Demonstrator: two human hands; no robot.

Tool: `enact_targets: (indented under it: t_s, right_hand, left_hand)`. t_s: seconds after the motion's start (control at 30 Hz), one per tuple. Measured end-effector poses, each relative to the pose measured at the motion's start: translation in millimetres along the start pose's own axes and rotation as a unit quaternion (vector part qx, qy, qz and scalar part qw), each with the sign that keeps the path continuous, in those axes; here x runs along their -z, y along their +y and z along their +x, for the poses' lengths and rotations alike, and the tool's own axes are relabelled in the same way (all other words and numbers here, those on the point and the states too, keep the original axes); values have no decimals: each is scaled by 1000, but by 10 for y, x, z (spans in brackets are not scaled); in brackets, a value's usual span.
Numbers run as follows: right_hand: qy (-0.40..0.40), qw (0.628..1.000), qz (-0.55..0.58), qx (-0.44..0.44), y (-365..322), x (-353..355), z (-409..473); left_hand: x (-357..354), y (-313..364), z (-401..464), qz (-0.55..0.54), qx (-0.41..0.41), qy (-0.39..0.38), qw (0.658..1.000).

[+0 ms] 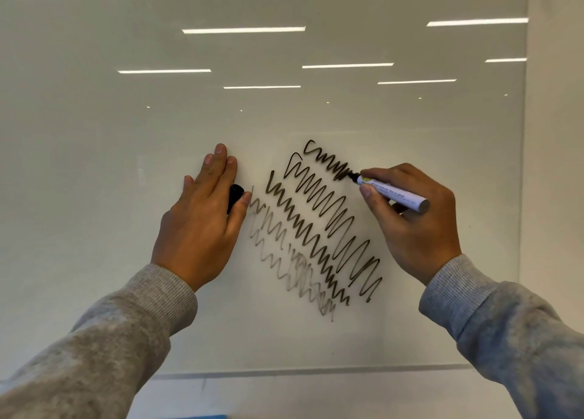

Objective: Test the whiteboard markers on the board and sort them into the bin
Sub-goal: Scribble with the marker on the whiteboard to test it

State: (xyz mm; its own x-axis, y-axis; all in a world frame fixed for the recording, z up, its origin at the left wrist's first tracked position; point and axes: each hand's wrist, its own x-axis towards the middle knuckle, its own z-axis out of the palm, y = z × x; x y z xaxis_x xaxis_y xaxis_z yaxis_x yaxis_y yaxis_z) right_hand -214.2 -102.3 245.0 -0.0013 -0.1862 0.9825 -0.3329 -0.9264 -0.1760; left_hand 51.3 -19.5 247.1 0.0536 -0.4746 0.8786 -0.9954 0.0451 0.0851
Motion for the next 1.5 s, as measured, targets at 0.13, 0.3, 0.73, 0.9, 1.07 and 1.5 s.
enact_targets:
  t_s: [0.13,0.3,0.73,0.9,1.07,1.5]
  right_hand:
    - [-12,1000,-14,-2,2,12,-31]
    - [-30,999,-21,-6,-23,65,-45]
    - [-27,999,-27,-27,19,170,-117]
    - [-31,998,-42,-35,75,227,-262]
    - [-41,997,-38,-44,115,255,-395]
    - [-9,997,-12,-77,210,297,-630]
  left_hand:
    - [42,13,-3,-2,3,-11,1000]
    - [150,28,-5,-3,0,-52,999]
    - [244,133,-115,31,-13,-92,995]
    - [225,105,-118,42,-18,-92,995]
    - [177,97,-128,42,-20,-85,995]
    - [93,75,-162,27,-18,-55,998]
